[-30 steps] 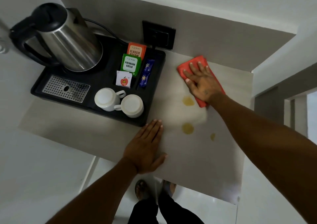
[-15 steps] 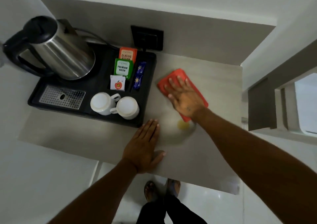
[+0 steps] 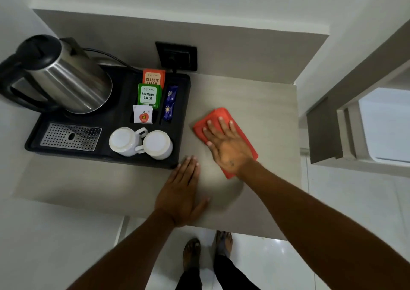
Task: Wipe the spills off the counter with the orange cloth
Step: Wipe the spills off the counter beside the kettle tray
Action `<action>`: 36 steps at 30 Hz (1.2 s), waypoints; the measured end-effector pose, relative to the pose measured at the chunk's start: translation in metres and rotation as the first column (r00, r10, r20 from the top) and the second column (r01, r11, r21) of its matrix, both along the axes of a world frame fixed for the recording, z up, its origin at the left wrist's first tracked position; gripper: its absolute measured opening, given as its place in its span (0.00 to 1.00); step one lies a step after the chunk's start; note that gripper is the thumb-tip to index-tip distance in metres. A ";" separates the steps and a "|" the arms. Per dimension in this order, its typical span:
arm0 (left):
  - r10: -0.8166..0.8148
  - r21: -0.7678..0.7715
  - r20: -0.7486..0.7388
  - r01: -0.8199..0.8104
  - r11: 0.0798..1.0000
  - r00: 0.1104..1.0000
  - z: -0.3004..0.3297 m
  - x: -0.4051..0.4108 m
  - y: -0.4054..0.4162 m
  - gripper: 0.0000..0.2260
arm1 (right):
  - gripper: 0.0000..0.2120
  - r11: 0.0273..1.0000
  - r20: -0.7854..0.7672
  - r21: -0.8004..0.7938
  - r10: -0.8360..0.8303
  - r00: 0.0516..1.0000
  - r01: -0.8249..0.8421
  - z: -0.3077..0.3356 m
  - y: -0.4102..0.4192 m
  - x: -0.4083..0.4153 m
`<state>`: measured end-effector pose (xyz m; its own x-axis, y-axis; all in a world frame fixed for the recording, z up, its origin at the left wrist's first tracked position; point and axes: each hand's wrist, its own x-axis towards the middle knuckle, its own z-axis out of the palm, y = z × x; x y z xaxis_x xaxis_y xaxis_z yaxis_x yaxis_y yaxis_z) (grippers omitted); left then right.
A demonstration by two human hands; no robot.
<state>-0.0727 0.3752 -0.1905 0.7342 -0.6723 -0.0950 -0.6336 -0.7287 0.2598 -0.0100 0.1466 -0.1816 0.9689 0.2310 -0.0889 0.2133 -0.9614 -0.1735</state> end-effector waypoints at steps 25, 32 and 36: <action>-0.014 0.033 -0.003 0.014 0.999 1.000 0.001 0.000 0.001 0.41 | 0.25 0.823 -0.036 0.086 -0.561 0.827 0.562 0.006 0.017 -0.064; -0.135 0.118 0.043 0.129 0.985 0.990 -0.001 -0.012 0.048 0.42 | 0.26 0.824 -0.017 0.137 -0.553 0.833 0.549 0.004 0.041 -0.174; -0.127 0.158 0.059 0.116 0.981 0.990 -0.002 -0.017 0.068 0.42 | 0.28 0.739 -0.052 0.063 -0.669 0.742 0.671 0.004 0.025 -0.164</action>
<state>-0.0897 0.4435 -0.1924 0.6561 -0.7383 -0.1563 -0.7325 -0.6729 0.1036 -0.1742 0.1717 -0.1771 0.8738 -0.4700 -0.1248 -0.4862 -0.8390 -0.2445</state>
